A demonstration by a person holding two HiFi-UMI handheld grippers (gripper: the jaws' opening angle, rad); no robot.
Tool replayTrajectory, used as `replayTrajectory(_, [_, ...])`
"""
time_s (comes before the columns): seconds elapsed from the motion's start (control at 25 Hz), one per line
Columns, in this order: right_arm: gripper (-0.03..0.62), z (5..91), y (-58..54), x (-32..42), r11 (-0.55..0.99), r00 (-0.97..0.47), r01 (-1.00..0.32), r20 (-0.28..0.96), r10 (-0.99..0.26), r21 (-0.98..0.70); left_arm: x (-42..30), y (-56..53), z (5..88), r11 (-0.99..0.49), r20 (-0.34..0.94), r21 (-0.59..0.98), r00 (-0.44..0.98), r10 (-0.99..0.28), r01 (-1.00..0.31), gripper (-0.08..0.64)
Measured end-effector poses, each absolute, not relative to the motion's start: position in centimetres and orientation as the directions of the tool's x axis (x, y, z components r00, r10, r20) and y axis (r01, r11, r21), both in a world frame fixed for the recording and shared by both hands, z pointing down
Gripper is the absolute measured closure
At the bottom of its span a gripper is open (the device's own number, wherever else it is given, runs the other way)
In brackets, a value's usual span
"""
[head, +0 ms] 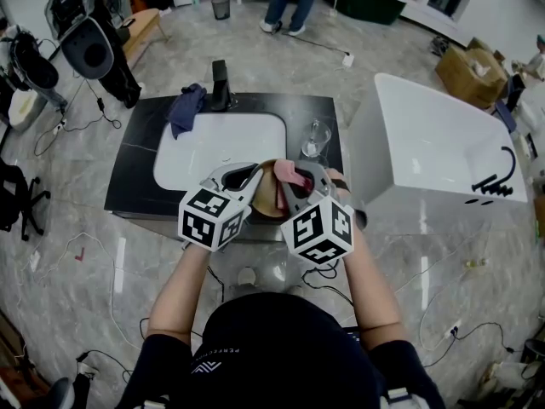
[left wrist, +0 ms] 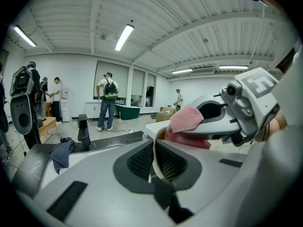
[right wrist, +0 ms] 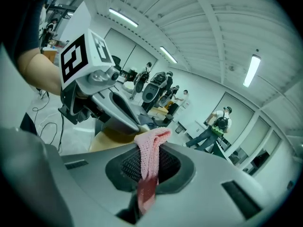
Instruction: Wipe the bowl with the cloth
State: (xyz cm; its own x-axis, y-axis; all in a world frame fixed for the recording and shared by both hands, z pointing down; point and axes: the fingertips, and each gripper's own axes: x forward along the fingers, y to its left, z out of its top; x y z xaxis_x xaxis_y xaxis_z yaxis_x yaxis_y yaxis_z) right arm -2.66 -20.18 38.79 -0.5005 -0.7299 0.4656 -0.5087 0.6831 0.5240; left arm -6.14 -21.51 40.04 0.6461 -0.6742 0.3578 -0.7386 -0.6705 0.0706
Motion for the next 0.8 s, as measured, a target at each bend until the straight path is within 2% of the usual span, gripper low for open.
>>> replayTrajectory(0.32, [0.549, 38.3, -20.4, -2.4, 0.674, -0.519, -0.597, 0.432, -0.738, 0.435, -5.9, -21.9, 39.9, -0.65, 0.35, 0.057, 0.625, -0.698, -0.758, 0.541])
replayTrajectory(0.56, [0.549, 38.9, -20.6, -2.9, 0.668, -0.496, -0.557, 0.448, -0.744, 0.493, -5.3, -22.3, 38.8, -0.642, 0.333, 0.02, 0.61, -0.719, -0.767, 0.541])
replayTrajectory(0.8, [0.549, 40.3, -21.0, -3.0, 0.676, -0.469, -0.538, 0.487, -0.736, 0.504, -4.6, -22.2, 38.4, -0.659, 0.312, 0.054, 0.639, -0.703, -0.75, 0.541])
